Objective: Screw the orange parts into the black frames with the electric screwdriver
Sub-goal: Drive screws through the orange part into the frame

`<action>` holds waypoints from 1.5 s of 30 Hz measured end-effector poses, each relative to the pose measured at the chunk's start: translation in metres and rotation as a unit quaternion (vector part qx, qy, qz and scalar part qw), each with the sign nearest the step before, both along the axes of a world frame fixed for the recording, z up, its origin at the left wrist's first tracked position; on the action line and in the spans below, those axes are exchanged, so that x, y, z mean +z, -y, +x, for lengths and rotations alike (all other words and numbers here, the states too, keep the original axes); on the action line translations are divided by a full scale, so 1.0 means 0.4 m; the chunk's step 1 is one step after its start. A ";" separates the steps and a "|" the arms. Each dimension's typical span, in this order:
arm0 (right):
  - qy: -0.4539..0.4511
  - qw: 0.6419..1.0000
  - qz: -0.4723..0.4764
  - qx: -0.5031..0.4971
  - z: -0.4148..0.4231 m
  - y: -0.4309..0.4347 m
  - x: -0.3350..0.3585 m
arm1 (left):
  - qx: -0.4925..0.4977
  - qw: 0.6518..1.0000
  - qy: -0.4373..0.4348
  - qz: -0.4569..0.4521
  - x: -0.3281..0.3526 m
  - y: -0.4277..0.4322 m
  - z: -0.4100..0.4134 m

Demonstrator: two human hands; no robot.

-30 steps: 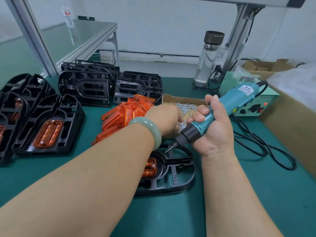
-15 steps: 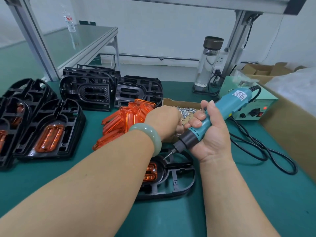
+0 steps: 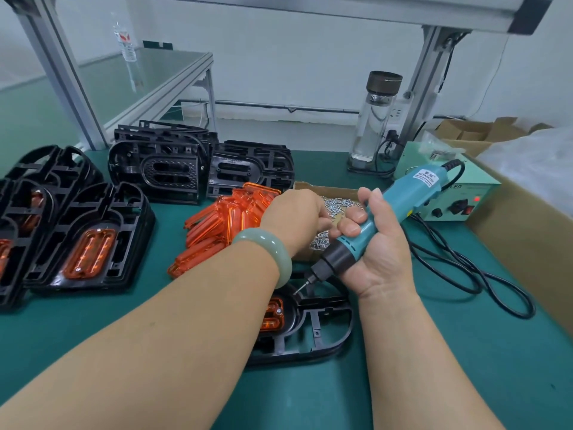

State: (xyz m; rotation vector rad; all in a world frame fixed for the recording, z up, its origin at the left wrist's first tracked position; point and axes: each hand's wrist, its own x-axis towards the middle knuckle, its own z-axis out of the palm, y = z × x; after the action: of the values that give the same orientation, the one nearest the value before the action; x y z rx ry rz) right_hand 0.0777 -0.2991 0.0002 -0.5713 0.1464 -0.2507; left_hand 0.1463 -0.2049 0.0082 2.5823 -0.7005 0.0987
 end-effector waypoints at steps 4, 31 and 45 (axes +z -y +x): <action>0.002 1.000 0.009 0.000 -0.001 0.003 0.000 | 0.026 0.998 -0.031 -0.039 0.006 -0.010 0.000; 0.035 0.994 0.083 -0.056 -0.018 -0.071 0.001 | 0.146 0.735 -0.282 -0.599 -0.037 -0.259 -0.260; 0.034 0.992 0.091 -0.076 -0.018 -0.091 0.006 | 0.115 0.689 -0.392 -0.599 -0.049 -0.245 -0.263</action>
State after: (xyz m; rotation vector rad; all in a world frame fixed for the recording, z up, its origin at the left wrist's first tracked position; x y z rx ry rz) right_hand 0.0704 -0.2627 0.0024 -0.3692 0.1460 -0.4004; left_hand 0.0411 -0.1070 -0.0115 1.1773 0.0933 -0.3506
